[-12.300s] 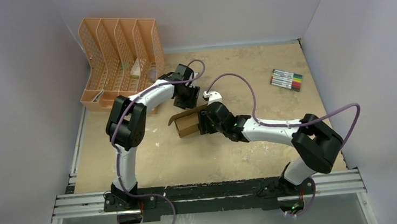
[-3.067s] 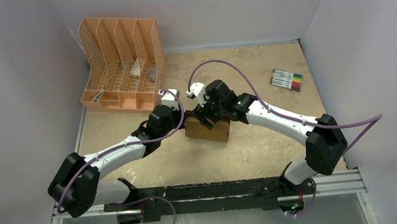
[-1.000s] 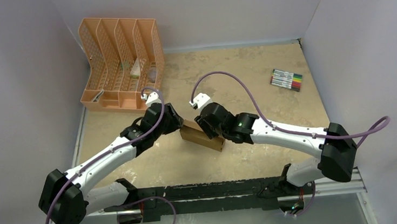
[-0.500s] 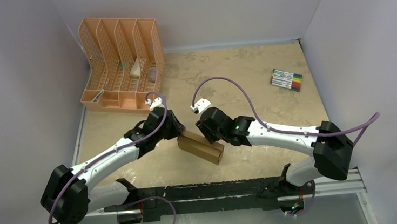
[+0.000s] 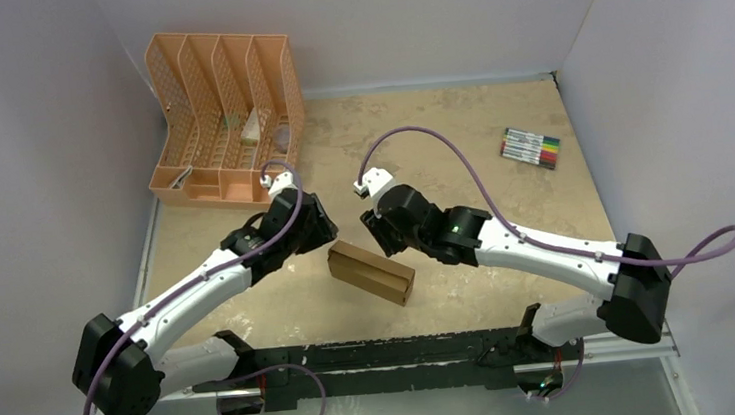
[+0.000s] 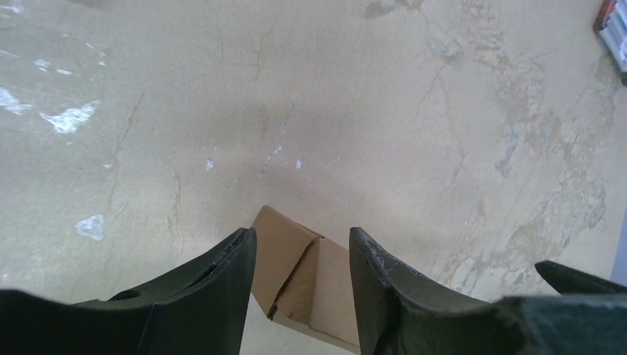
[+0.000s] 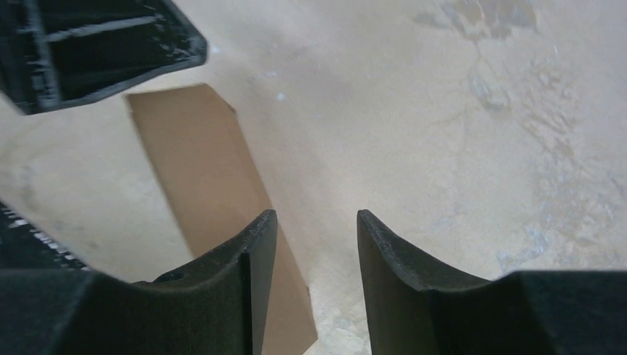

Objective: Fold the paper box

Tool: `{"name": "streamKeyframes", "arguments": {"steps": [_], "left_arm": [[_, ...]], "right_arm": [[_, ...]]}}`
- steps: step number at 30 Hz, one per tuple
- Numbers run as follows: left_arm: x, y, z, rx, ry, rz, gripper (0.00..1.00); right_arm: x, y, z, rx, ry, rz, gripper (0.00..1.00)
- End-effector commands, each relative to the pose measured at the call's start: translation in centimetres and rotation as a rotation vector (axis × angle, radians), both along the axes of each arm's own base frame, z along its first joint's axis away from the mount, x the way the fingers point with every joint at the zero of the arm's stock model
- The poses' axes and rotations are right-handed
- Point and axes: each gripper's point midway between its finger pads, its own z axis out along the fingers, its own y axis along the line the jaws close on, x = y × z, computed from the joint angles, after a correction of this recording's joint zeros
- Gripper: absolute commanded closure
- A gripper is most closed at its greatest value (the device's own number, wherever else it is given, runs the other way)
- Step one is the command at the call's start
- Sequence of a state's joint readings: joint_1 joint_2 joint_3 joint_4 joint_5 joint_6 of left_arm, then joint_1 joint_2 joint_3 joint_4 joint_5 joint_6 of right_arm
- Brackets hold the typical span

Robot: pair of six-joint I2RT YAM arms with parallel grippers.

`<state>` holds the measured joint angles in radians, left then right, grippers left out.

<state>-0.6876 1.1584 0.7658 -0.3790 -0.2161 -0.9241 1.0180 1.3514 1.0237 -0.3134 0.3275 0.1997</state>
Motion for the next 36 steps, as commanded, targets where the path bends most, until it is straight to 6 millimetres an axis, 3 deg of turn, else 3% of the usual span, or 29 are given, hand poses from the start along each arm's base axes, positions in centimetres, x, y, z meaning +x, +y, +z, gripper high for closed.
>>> {"name": "streamKeyframes", "arguments": {"steps": [1,7,14,26,36], "left_arm": [[-0.2,2.0,3.0,0.016,-0.025,0.088,0.50],[-2.5,2.2,2.1,-0.096,0.064,0.160,0.48],[-3.8,0.2,1.7,-0.293,0.108,0.155,0.46],[-3.4,-2.2,1.1,-0.435,0.114,0.125,0.46],[-3.6,-1.3,-1.6,-0.408,0.129,0.166,0.61]], "right_arm": [[-1.2,2.1,3.6,0.108,0.006,0.118,0.55],[-3.8,4.8,2.3,0.192,0.137,0.222,0.63],[-5.0,6.0,0.4,0.196,0.199,0.267,0.76],[-5.6,5.7,-4.8,0.091,0.258,0.269,0.81],[-4.8,4.8,-5.6,0.030,0.217,0.238,0.82]]}}
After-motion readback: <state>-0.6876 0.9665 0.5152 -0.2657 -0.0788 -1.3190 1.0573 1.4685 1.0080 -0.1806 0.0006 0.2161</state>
